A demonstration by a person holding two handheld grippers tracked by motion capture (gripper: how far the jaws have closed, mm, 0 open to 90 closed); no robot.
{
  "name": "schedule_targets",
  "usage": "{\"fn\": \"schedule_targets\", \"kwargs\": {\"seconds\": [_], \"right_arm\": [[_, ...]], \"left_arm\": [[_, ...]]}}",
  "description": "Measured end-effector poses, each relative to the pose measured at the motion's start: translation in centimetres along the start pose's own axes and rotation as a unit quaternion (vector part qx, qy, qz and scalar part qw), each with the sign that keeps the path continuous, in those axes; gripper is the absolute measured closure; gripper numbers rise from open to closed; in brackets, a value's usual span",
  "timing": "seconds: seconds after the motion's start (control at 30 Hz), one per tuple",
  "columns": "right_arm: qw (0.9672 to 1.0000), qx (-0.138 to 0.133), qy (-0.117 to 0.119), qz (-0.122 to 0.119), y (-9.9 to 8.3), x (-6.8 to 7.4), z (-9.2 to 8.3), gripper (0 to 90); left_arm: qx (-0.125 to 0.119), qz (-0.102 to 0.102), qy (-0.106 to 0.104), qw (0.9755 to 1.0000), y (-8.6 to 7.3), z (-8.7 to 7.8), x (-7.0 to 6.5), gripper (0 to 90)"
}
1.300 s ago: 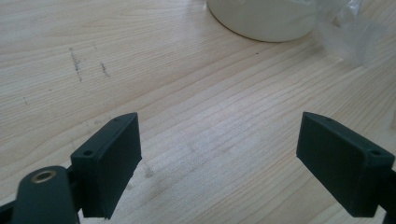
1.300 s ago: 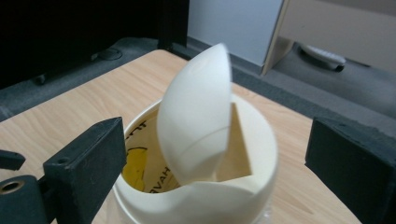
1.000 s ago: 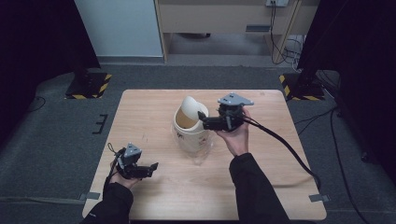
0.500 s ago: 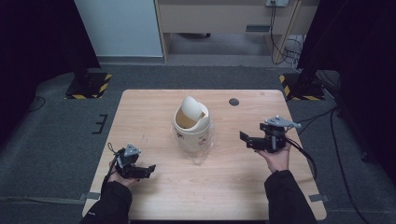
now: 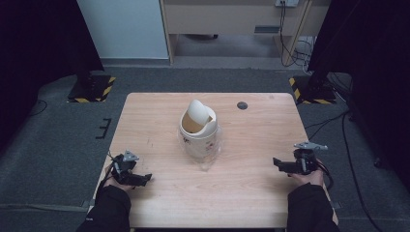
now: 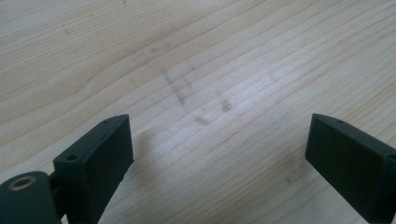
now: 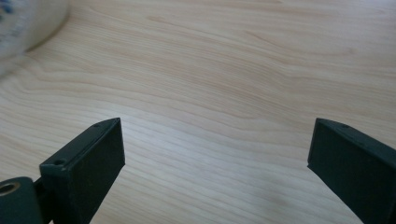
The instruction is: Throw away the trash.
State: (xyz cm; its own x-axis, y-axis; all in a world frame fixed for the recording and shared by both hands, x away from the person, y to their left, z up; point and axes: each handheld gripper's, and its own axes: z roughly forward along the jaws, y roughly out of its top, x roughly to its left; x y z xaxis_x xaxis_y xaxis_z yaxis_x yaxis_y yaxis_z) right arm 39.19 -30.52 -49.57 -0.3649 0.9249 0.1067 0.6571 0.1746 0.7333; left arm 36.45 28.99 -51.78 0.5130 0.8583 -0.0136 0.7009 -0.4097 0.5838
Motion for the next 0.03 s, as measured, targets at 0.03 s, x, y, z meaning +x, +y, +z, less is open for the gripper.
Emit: {"fn": "schedule_targets", "kwargs": {"seconds": [0.03], "right_arm": [[1.0,0.0,-0.004,0.003,-0.18,-0.3,0.09,3.5]], "left_arm": [[0.004,0.001,0.001,1.0,-0.05,0.07,0.1,6.3]]}}
